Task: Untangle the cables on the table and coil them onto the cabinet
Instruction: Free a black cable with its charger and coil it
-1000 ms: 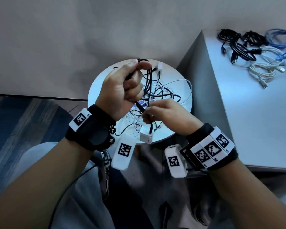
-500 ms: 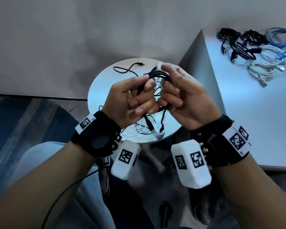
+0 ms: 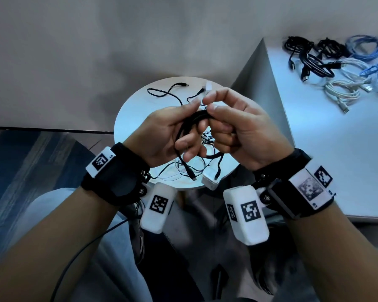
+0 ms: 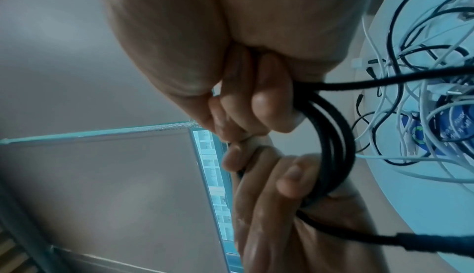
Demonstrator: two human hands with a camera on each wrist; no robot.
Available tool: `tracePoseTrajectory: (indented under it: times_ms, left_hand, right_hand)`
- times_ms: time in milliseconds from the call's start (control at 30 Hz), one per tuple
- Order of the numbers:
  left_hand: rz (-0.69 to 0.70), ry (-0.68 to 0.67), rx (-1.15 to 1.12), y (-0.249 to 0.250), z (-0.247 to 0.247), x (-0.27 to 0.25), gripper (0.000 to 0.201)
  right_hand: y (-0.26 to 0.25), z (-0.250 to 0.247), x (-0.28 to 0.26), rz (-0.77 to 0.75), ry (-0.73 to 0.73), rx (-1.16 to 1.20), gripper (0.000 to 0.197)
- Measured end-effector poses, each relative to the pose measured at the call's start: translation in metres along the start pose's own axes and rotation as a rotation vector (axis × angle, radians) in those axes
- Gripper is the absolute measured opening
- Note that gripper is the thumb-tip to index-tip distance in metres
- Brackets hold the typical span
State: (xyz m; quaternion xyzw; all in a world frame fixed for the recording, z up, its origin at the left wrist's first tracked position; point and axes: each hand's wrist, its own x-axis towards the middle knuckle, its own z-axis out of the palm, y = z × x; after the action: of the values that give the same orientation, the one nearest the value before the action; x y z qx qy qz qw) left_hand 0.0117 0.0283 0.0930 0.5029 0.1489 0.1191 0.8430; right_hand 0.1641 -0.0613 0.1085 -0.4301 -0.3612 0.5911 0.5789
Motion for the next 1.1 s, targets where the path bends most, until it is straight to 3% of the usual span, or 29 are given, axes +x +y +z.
tracePoseTrajectory:
  times_ms: [167, 400, 533, 633, 733, 833, 933, 1000, 1100]
  left_hand:
    - [0.024, -0.071, -0.088, -0.001, 0.004, 0.0, 0.039]
    - [0.063, -0.104, -0.031, 0.004, 0.005, 0.005, 0.047]
    - [0.105, -0.09, -0.214, 0.007, 0.004, 0.003, 0.046]
    - [0.219, -0.078, -0.405, 0.012, -0.004, 0.003, 0.045]
    - [0.324, 0.003, -0.444, 0.019, -0.012, 0.001, 0.041]
    - [0.378, 0.179, -0.253, 0.018, -0.016, 0.003, 0.036]
    - [0.472, 0.371, 0.088, 0.01, -0.019, 0.008, 0.028]
    - [0.482, 0.456, 0.402, 0.003, -0.018, 0.009, 0.023]
    - [0.396, 0.511, 1.082, -0.01, -0.019, 0.01, 0.021]
  right_hand:
    - [-0.002, -0.002, 0.0, 0.004, 0.018, 0.059, 0.009]
    - [-0.003, -0.001, 0.001, -0.079, 0.018, -0.002, 0.006]
    - [0.002, -0.008, 0.006, -0.202, 0.066, 0.025, 0.009]
    - [0.017, -0.025, 0.015, -0.193, 0.167, -0.273, 0.014]
    - [0.044, -0.029, 0.02, -0.042, 0.031, -0.712, 0.017]
    - [0.06, -0.02, 0.018, -0.003, -0.072, -0.837, 0.014]
    - [0.06, -0.01, 0.016, 0.014, -0.101, -0.844, 0.017]
    - [0.059, -0.006, 0.015, 0.02, -0.103, -0.853, 0.02]
    - [0.054, -0.002, 0.014, 0.021, -0.09, -0.93, 0.014]
